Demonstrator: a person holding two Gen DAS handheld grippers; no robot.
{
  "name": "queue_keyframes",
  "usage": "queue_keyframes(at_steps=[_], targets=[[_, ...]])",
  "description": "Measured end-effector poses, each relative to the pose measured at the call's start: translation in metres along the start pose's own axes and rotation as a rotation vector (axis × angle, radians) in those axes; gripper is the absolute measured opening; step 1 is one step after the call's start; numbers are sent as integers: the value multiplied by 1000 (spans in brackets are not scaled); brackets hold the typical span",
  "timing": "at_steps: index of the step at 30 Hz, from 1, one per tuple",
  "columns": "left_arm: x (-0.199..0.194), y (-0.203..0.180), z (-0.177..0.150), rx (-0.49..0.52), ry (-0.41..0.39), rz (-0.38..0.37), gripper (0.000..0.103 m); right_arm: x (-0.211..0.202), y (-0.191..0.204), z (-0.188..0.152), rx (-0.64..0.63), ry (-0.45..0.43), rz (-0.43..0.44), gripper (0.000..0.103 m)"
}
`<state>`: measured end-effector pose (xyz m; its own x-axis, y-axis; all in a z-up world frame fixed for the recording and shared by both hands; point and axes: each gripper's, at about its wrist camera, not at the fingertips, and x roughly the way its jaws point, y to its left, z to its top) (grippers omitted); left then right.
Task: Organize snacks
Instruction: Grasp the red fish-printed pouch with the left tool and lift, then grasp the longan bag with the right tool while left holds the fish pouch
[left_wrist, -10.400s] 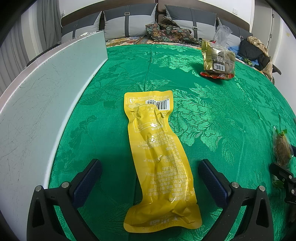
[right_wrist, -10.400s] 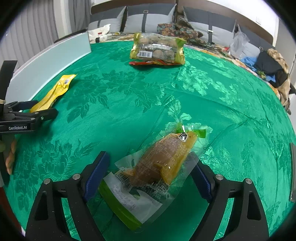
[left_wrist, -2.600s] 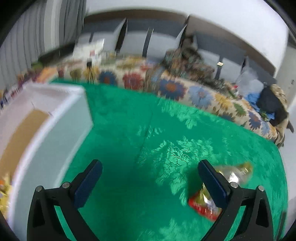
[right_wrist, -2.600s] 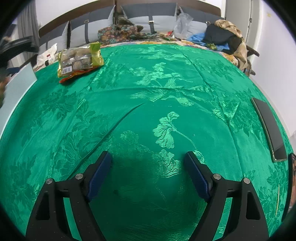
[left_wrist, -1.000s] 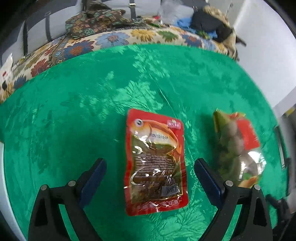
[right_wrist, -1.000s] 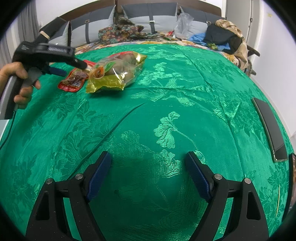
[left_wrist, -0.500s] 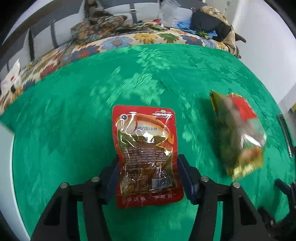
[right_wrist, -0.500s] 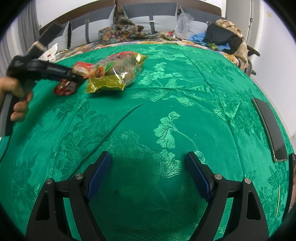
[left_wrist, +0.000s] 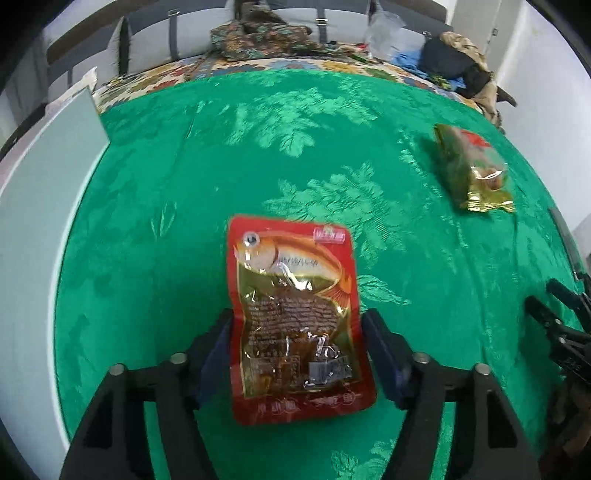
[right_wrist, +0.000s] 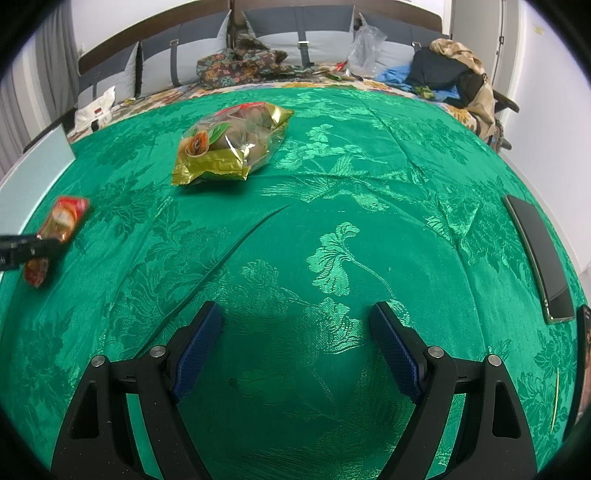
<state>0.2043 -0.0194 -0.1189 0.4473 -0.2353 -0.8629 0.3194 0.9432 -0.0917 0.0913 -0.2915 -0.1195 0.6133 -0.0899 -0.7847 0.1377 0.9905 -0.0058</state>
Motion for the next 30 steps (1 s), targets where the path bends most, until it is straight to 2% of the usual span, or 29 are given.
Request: queue_keyframes(at_steps=[3, 5, 12, 30], targets=[[8, -6, 0, 6, -23, 39, 95, 0, 0, 0, 0, 0, 0, 86], [14, -11, -2, 26, -39, 80, 103, 0, 0, 0, 0, 0, 0, 86], [13, -7, -9, -26, -118, 111, 103, 0, 0, 0, 0, 0, 0, 86], [15, -4, -7, -30, -119, 105, 103, 1, 1, 1, -1, 1, -6, 86]])
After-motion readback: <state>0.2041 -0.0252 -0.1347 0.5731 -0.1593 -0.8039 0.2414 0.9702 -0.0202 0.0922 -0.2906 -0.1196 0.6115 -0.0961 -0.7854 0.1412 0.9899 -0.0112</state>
